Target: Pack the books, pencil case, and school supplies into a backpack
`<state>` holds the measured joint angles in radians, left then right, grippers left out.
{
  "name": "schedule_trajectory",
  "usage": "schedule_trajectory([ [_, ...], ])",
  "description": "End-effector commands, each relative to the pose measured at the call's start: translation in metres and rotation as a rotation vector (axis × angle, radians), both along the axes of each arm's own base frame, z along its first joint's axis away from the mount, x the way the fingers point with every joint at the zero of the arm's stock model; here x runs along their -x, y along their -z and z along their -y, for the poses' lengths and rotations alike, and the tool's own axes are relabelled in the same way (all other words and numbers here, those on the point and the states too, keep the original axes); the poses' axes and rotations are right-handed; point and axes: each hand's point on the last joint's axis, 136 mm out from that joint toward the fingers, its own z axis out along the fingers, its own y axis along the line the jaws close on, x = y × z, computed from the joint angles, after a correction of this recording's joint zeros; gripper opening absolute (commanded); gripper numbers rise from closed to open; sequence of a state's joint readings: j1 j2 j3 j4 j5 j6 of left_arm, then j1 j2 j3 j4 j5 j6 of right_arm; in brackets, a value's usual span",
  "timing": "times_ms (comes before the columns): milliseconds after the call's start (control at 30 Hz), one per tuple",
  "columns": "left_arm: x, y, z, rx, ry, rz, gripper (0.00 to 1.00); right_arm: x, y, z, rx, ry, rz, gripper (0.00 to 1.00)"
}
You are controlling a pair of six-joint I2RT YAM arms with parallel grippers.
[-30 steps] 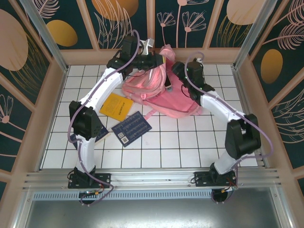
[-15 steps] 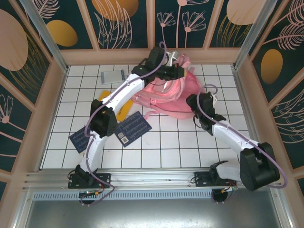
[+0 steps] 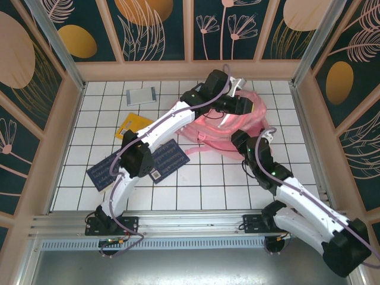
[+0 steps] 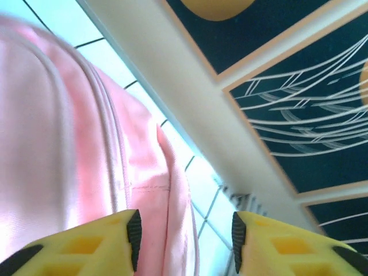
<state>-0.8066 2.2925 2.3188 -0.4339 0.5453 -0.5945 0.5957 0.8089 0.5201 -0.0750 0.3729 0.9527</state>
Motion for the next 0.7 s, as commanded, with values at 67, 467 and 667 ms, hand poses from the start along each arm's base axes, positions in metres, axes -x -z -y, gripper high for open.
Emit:
schedule_trajectory([
  [67,-0.006,-0.063,-0.096,-0.125,-0.219,0.200,0.59,0.018,-0.053,0.007,0.160,0.020,0.086,0.68],
  [467,0.007,0.013,-0.302,-0.185,-0.621,0.007,0.70,0.044,-0.019,-0.168,0.077,-0.794,-0.114,0.66],
  [667,0.001,0.103,-0.351,-0.292,-0.770,-0.124,0.72,0.046,0.030,-0.219,-0.049,-0.901,-0.341,0.67],
])
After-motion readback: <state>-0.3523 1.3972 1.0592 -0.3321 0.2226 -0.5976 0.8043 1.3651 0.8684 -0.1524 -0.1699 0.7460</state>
